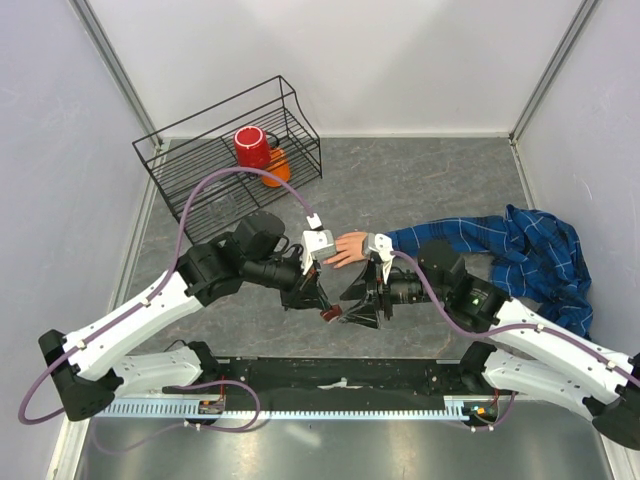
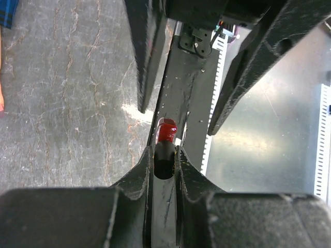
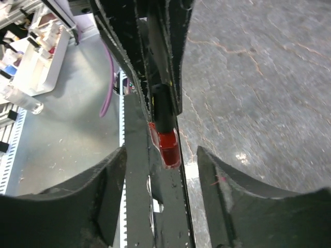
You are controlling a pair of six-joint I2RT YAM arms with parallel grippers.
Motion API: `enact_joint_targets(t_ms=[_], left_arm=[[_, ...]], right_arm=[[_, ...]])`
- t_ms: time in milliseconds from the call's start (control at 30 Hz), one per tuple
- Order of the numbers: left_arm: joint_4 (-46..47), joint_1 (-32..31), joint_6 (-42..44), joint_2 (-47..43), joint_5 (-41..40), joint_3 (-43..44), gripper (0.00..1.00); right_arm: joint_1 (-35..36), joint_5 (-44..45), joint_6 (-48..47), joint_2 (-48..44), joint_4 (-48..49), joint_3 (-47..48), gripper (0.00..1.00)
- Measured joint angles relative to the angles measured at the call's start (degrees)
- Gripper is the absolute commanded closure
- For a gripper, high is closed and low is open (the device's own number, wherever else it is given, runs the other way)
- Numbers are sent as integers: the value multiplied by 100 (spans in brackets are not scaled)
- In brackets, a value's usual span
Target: Paint the nails
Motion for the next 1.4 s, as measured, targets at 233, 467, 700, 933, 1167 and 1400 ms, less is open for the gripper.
enact_joint_targets(t_ms=[233,467,700,933,1167,1400], left_arm=[[31,33,0,2,92,105,98],[92,68,-7,17,116,114,98],[249,68,-15,50,232,114,98],[361,68,-55,50,367,114,98],[323,109,-321,39,278,127,56],[949,168,-944,-514,-605,101,36]], right_arm=[[26,-205,101,133,463,-149,46],[59,-212,223,186,717,-245,55],[92,-254,332,267,960,-337,55],[94,-302,369,299,1091,-380,92],[111,-238,289,291,1261,-455,100],[146,654,520,-328,1379,-754,100]])
